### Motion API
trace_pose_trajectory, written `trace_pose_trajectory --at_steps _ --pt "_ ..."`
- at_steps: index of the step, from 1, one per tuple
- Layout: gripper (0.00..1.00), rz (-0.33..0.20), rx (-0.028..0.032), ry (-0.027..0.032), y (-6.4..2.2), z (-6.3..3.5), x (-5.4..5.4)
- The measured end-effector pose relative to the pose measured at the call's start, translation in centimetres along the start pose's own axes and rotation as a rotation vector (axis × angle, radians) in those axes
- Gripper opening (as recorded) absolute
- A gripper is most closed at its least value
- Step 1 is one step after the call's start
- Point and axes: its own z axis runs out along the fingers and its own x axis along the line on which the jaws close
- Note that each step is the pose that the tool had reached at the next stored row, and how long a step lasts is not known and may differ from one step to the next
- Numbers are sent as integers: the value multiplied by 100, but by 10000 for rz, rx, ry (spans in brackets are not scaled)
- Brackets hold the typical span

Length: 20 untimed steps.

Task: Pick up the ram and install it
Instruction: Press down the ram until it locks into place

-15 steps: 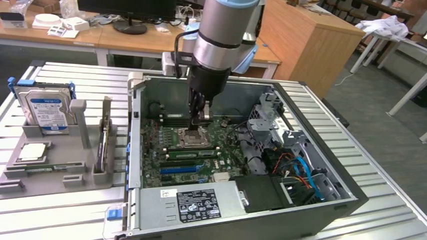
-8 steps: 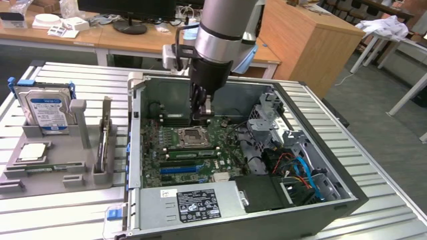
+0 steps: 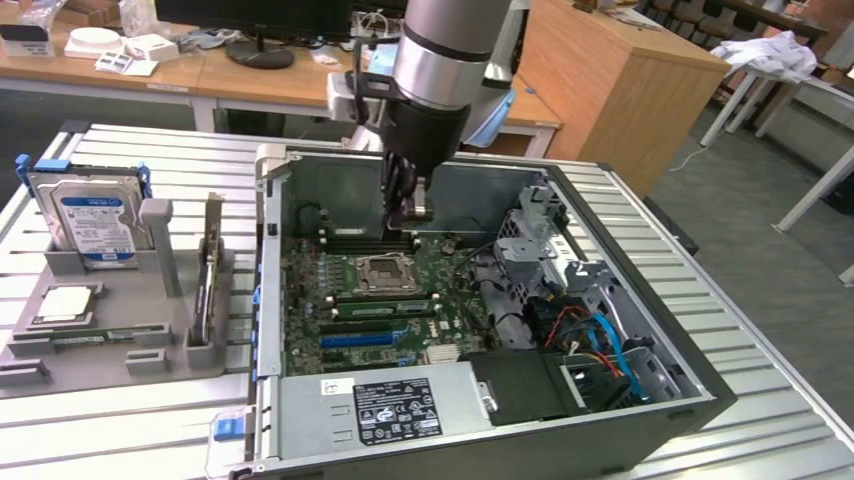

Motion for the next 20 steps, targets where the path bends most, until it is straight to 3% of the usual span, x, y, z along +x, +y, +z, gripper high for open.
trace_pose_trajectory --at_steps 10,20 --pt "11 -1 2 2 -6 -42 -2" --pt "11 -1 2 -3 -175 -47 -2"
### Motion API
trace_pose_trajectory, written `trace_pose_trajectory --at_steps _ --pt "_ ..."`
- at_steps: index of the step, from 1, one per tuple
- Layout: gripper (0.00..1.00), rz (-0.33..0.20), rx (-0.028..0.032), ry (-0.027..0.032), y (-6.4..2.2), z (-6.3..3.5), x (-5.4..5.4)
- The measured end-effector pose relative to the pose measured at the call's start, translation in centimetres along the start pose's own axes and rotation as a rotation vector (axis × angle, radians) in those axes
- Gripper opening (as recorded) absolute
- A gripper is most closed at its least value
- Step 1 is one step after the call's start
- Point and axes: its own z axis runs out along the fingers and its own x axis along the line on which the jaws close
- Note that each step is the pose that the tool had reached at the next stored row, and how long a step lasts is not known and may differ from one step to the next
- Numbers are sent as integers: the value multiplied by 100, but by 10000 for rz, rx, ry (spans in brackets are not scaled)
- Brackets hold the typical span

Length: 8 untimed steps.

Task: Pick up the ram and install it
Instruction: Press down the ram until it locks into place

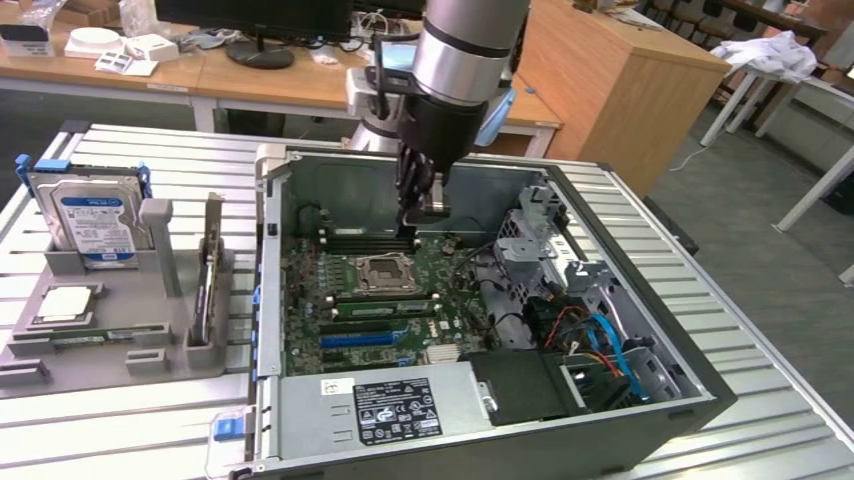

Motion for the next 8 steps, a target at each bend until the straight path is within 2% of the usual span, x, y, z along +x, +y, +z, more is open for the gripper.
trace_pose_trajectory --at_steps 8 --pt "11 -1 0 -5 -130 -5 0"
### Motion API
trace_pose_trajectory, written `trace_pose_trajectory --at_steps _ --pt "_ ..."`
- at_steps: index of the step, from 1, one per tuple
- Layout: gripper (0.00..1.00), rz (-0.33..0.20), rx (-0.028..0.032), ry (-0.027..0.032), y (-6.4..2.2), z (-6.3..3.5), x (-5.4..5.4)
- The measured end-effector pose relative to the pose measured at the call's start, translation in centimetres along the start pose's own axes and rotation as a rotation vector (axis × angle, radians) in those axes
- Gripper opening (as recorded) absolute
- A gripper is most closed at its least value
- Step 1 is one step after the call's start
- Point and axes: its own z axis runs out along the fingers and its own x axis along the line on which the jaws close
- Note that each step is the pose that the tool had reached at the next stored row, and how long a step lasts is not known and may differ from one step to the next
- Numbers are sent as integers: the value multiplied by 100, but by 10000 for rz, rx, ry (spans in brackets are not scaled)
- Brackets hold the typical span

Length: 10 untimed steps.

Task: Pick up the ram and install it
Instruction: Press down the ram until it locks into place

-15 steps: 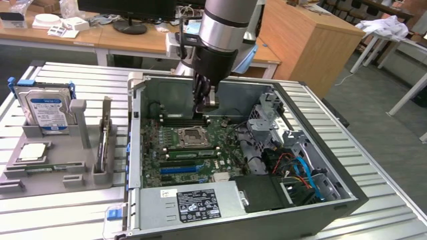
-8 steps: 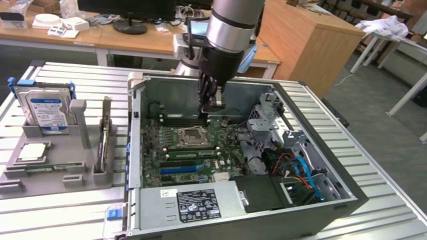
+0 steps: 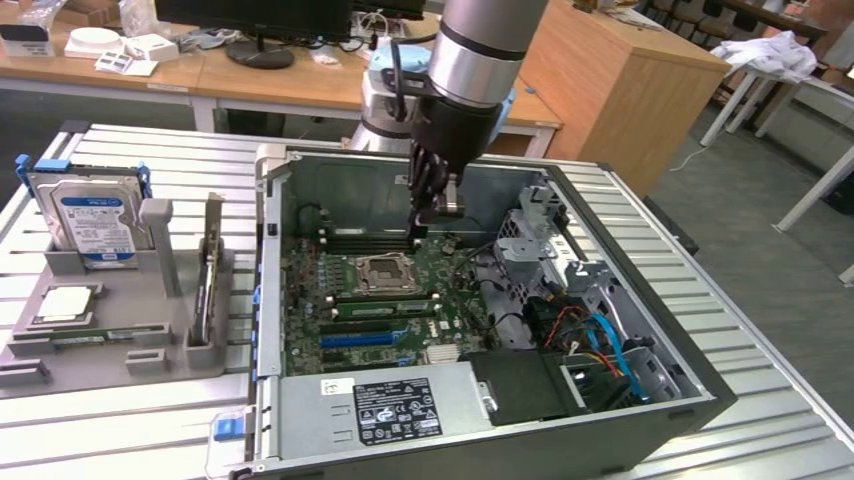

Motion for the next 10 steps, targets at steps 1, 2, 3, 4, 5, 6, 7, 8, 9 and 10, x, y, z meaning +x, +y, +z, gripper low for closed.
trace_pose_trajectory --at_steps 1,2,3,4,5,6,7,8,9,10 --pt "11 0 0 0 -6 0 0" --pt "11 0 0 0 -10 -1 0" --pt "11 0 0 1 -11 -1 0" --pt "11 2 0 0 -11 0 0" --pt "11 2 0 1 -11 -1 0" --pt "11 1 0 -1 -11 -1 0" --pt "11 1 0 0 -12 -5 -1" --pt "11 1 0 0 -11 -11 -1" --pt "11 1 0 1 -11 -18 -1" --pt "11 1 0 0 -11 -24 -1"
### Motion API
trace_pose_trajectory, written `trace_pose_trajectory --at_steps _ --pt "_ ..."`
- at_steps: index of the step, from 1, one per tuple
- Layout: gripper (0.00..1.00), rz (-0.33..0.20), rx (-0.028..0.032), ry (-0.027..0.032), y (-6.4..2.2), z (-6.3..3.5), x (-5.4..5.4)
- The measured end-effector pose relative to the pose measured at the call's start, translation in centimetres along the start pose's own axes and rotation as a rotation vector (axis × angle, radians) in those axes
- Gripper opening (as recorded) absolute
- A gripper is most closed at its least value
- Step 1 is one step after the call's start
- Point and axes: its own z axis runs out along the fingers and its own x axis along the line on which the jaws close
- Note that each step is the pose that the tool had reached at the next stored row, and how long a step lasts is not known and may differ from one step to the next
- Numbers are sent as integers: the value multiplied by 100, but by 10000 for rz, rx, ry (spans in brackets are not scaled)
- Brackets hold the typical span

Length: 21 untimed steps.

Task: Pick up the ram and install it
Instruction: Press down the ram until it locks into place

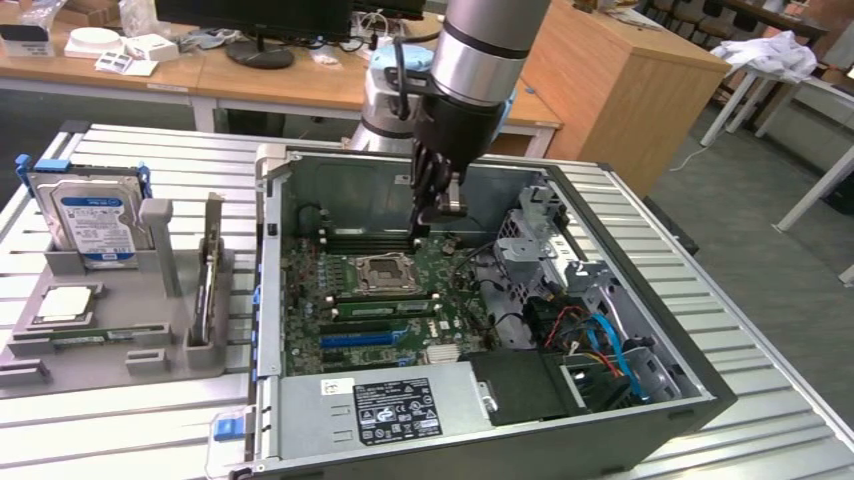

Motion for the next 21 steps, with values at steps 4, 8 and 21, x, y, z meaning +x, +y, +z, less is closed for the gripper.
trace_pose_trajectory --at_steps 4,8,21 --pt "11 0 1 -2 0 -8 0" --pt "11 0 1 0 0 -9 0" --pt "11 209 9 -8 0 -9 0"
